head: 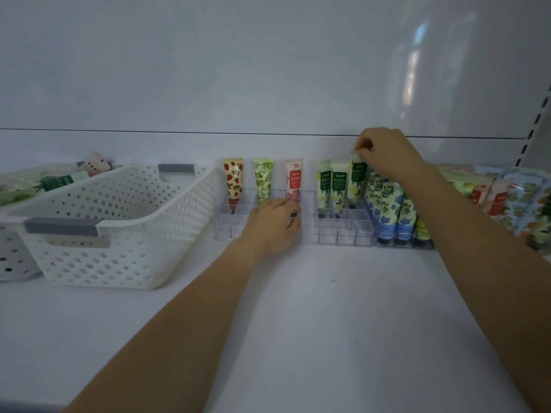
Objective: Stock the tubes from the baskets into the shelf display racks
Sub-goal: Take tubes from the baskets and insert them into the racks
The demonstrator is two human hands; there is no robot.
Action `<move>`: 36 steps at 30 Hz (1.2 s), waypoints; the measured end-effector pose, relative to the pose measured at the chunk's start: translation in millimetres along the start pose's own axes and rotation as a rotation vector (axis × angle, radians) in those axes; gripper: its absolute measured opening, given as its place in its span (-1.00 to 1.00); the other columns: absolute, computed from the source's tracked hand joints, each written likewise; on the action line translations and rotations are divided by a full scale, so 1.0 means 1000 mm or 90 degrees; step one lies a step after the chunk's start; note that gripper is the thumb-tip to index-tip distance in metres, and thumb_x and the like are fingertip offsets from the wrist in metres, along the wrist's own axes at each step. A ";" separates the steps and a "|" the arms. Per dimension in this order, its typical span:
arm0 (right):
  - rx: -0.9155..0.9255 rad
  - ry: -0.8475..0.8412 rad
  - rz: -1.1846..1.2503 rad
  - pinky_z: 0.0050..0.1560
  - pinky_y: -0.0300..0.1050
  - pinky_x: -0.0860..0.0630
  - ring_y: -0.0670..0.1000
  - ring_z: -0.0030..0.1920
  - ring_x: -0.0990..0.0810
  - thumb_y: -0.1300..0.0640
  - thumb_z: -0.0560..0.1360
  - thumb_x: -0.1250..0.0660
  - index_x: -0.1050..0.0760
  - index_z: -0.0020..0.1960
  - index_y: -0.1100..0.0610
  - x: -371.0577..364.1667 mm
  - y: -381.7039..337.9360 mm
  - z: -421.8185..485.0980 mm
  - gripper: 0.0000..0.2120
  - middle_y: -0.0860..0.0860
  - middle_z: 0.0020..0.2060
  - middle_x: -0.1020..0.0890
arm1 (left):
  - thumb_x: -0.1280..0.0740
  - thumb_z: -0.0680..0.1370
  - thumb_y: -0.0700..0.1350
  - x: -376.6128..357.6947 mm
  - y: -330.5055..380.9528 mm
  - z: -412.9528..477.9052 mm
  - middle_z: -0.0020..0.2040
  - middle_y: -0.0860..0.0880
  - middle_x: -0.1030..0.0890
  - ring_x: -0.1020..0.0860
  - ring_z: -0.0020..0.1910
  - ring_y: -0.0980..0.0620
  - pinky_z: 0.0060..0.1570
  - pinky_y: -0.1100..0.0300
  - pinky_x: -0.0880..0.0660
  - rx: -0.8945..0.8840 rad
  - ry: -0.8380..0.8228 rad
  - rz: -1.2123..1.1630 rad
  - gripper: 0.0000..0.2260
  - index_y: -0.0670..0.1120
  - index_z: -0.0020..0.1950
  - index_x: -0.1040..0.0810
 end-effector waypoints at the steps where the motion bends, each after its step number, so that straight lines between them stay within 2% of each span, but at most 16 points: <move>1: -0.007 -0.035 -0.011 -0.07 -0.08 -0.44 0.10 -0.05 -0.52 0.29 0.54 -0.18 -0.55 0.10 0.24 -0.003 0.000 0.001 -0.78 0.19 0.07 -0.59 | -0.11 0.62 -0.08 0.000 0.000 0.000 0.32 -0.08 -0.43 -0.35 0.30 -0.08 0.30 -0.02 -0.30 -0.001 0.001 0.002 -0.68 -0.10 0.35 -0.39; 3: -0.026 -0.070 -0.029 0.02 -0.07 -0.47 0.11 0.01 -0.54 0.31 0.53 -0.19 -0.57 0.13 0.21 -0.004 0.003 0.003 -0.75 0.18 0.10 -0.59 | -0.11 0.61 -0.08 0.001 0.000 0.000 0.31 -0.08 -0.45 -0.37 0.28 -0.08 0.28 0.00 -0.32 -0.004 0.010 0.005 -0.68 -0.10 0.34 -0.41; 6: -0.027 -0.122 -0.081 0.19 -0.05 -0.42 0.13 0.16 -0.51 0.31 0.54 -0.19 -0.55 0.20 0.16 -0.006 0.005 0.005 -0.71 0.13 0.19 -0.56 | -0.11 0.61 -0.10 0.006 0.004 -0.001 0.22 -0.07 -0.53 -0.45 0.20 -0.07 0.20 0.03 -0.38 -0.013 0.045 0.029 -0.71 -0.10 0.27 -0.47; 9: -0.023 -0.171 -0.129 0.22 -0.06 -0.38 0.12 0.20 -0.49 0.27 0.56 -0.19 -0.51 0.26 0.15 -0.011 0.006 0.007 -0.70 0.10 0.24 -0.54 | -0.10 0.60 -0.12 0.018 0.015 -0.002 0.13 -0.07 -0.58 -0.50 0.11 -0.07 0.10 0.08 -0.42 -0.020 0.117 0.039 -0.73 -0.12 0.18 -0.52; 12: -0.021 -0.196 -0.166 0.30 -0.01 -0.36 0.14 0.27 -0.43 0.24 0.58 -0.16 -0.45 0.32 0.15 -0.016 0.006 0.008 -0.67 0.10 0.32 -0.46 | -0.11 0.60 -0.12 0.042 0.029 0.002 0.14 -0.07 -0.57 -0.50 0.11 -0.08 0.04 0.11 -0.42 -0.025 0.174 0.005 -0.73 -0.13 0.20 -0.51; 15: 0.000 -0.177 -0.175 0.34 0.07 -0.30 0.17 0.34 -0.35 0.18 0.59 -0.12 -0.38 0.37 0.13 -0.013 -0.002 0.010 -0.64 0.13 0.38 -0.38 | -0.11 0.60 -0.10 0.076 0.036 0.012 0.17 -0.07 -0.54 -0.47 0.15 -0.08 -0.01 0.13 -0.37 -0.081 0.153 0.083 -0.73 -0.10 0.23 -0.47; 17: 0.033 -0.132 -0.144 0.33 0.06 -0.29 0.16 0.34 -0.35 0.17 0.59 -0.12 -0.38 0.37 0.12 -0.004 -0.015 0.010 -0.64 0.14 0.37 -0.38 | -0.09 0.60 -0.08 0.103 0.025 0.017 0.21 -0.08 -0.51 -0.44 0.20 -0.09 0.07 0.07 -0.37 -0.091 0.114 0.133 -0.71 -0.08 0.28 -0.43; 21: 0.151 -0.068 -0.037 0.20 -0.12 -0.29 0.10 0.24 -0.43 0.14 0.58 -0.18 -0.45 0.31 0.08 0.007 -0.073 0.000 -0.69 0.11 0.24 -0.49 | -0.09 0.61 -0.02 0.159 -0.037 0.018 0.32 -0.06 -0.44 -0.39 0.29 -0.07 0.19 0.02 -0.35 -0.054 0.039 0.216 -0.69 -0.03 0.33 -0.39; 24: 0.233 -0.093 0.018 0.15 -0.23 -0.26 0.01 0.21 -0.46 0.12 0.58 -0.18 -0.48 0.27 0.05 -0.007 -0.135 -0.003 -0.72 0.04 0.21 -0.53 | -0.10 0.61 -0.02 0.199 -0.106 0.008 0.33 -0.04 -0.44 -0.40 0.28 -0.08 0.22 0.02 -0.34 0.024 -0.017 0.269 -0.71 -0.01 0.30 -0.41; 28: 0.309 -0.126 0.027 0.14 -0.26 -0.26 -0.03 0.21 -0.45 0.11 0.58 -0.17 -0.49 0.24 0.04 -0.029 -0.217 0.005 -0.73 0.01 0.21 -0.54 | -0.14 0.59 -0.09 0.237 -0.193 -0.022 0.27 -0.07 -0.49 -0.44 0.23 -0.10 0.25 -0.01 -0.37 0.125 -0.035 0.272 -0.75 -0.06 0.24 -0.46; 31: 0.348 -0.168 0.001 0.13 -0.25 -0.28 -0.04 0.21 -0.45 0.08 0.59 -0.15 -0.49 0.24 0.03 -0.049 -0.276 0.011 -0.73 -0.01 0.22 -0.53 | -0.17 0.59 -0.14 0.248 -0.239 -0.046 0.26 -0.10 -0.50 -0.45 0.23 -0.08 0.24 0.09 -0.34 0.150 -0.059 0.236 -0.75 -0.13 0.23 -0.49; 36: 0.389 -0.238 -0.029 0.08 -0.21 -0.36 -0.05 0.13 -0.50 0.08 0.58 -0.16 -0.53 0.18 0.03 -0.078 -0.352 0.011 -0.76 -0.02 0.16 -0.56 | -0.23 0.56 -0.14 0.252 -0.292 -0.071 0.21 -0.06 -0.54 -0.48 0.17 -0.03 0.16 0.16 -0.35 0.155 -0.120 0.208 -0.75 -0.09 0.23 -0.50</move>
Point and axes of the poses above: each hand's wrist, its own z-axis towards the middle knuckle, its own x-axis out of the back of the hand, y = z × x, the point moved 6 cm from there along z, towards the middle knuckle
